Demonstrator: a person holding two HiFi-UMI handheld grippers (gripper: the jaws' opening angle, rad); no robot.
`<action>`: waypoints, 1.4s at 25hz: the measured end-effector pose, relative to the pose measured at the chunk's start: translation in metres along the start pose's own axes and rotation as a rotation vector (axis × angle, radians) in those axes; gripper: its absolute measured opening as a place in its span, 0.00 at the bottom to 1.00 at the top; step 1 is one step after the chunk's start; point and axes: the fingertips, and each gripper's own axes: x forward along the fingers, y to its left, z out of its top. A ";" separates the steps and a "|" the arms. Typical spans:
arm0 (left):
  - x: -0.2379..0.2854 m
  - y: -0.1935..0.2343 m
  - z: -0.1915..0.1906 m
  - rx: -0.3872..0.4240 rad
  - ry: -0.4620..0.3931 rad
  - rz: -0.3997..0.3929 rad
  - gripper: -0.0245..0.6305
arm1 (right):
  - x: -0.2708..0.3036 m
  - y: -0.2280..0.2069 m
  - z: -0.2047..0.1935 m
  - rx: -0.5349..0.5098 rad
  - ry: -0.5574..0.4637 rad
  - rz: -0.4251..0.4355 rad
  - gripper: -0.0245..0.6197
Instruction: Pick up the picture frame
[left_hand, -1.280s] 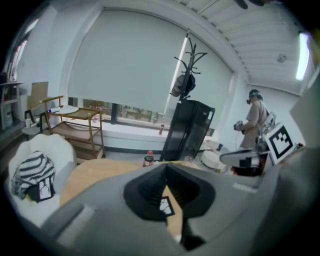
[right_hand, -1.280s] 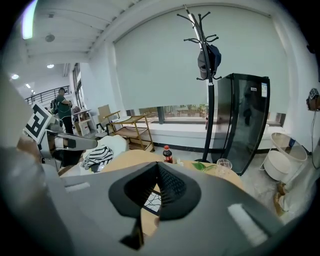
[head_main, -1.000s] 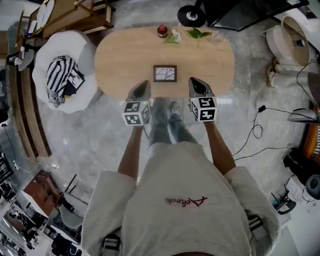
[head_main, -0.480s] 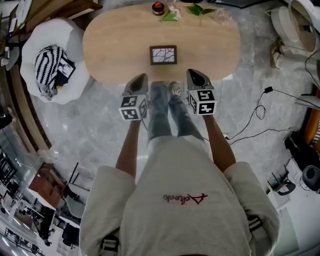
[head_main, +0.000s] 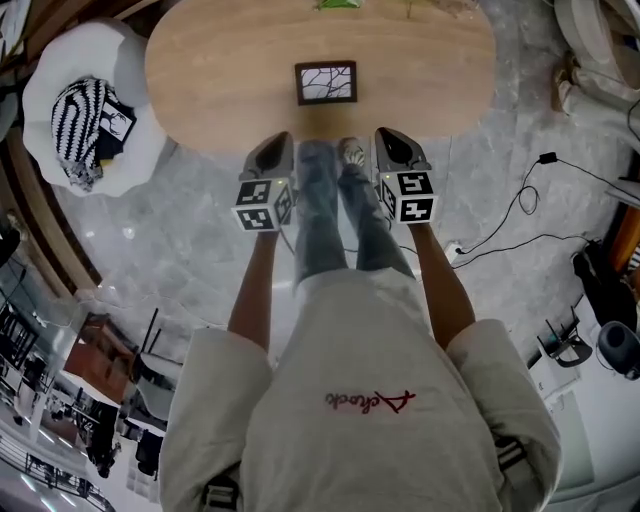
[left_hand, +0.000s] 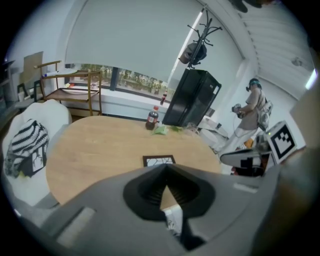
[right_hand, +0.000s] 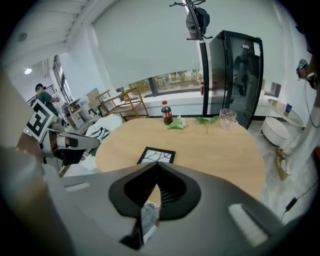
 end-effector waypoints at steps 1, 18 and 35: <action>0.002 0.000 -0.005 -0.001 0.006 -0.003 0.04 | 0.002 0.000 -0.006 0.003 0.006 0.000 0.05; 0.049 0.018 -0.083 -0.049 0.075 0.002 0.04 | 0.044 -0.005 -0.093 0.037 0.100 0.029 0.05; 0.097 0.048 -0.088 -0.066 0.101 -0.001 0.04 | 0.105 -0.016 -0.085 0.038 0.104 0.035 0.05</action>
